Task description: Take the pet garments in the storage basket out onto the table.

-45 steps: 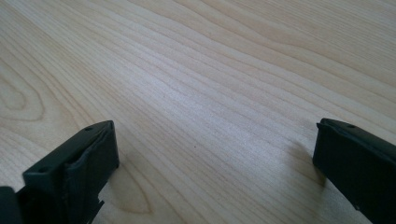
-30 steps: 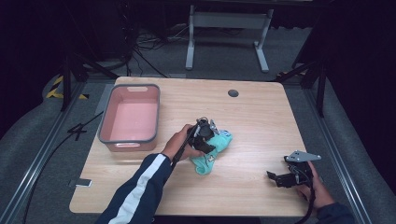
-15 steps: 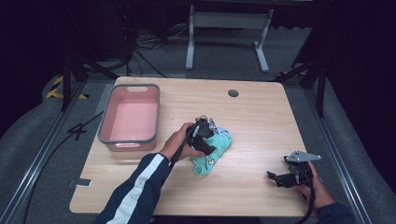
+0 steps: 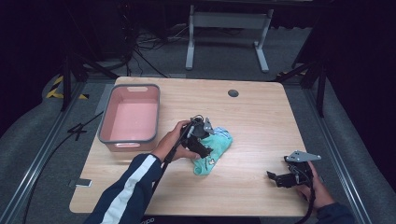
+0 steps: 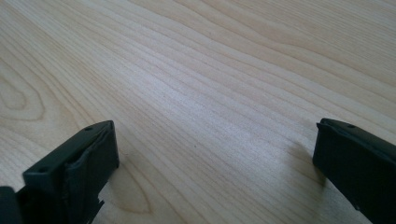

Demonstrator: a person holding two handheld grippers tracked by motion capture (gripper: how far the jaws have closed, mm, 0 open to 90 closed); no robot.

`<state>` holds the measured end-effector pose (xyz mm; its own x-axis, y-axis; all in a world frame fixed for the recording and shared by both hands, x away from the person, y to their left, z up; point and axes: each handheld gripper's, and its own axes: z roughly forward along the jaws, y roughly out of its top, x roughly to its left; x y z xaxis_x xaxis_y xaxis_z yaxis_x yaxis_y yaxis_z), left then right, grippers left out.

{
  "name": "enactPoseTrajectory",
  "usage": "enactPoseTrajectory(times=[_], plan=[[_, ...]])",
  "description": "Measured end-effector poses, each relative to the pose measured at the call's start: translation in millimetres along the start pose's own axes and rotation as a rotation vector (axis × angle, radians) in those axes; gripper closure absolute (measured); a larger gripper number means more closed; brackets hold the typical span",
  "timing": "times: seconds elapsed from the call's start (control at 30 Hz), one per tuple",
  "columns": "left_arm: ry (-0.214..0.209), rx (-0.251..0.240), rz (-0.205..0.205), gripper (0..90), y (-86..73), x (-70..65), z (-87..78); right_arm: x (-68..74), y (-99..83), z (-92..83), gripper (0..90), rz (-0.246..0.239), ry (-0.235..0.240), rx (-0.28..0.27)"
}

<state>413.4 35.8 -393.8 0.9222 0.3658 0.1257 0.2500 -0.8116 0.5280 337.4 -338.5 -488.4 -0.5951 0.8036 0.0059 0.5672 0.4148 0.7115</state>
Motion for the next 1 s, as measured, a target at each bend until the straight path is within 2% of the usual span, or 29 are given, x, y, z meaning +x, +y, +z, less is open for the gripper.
enactPoseTrajectory(times=[0.1,0.23,0.53,0.67,1.0], plan=[[0.002,-0.006,-0.001,20.1,-4.3,-0.8,-3.6,0.2,0.1,-0.1,0.6,0.003,0.001,-0.001],[0.003,0.017,0.026,17.9,-9.2,-2.8,-9.7,0.0,0.0,0.0,0.6,0.001,0.0,0.0],[0.009,0.014,0.066,20.0,-23.9,-3.3,-24.6,0.0,0.0,0.0,0.6,-0.001,-0.001,0.0],[0.016,0.037,0.09,20.3,-35.2,-7.1,-32.7,0.2,0.1,-0.1,0.6,0.003,0.001,-0.001],[0.037,0.048,0.118,20.4,-56.8,-10.8,-51.9,0.1,0.0,0.0,0.6,0.001,0.0,0.0]])
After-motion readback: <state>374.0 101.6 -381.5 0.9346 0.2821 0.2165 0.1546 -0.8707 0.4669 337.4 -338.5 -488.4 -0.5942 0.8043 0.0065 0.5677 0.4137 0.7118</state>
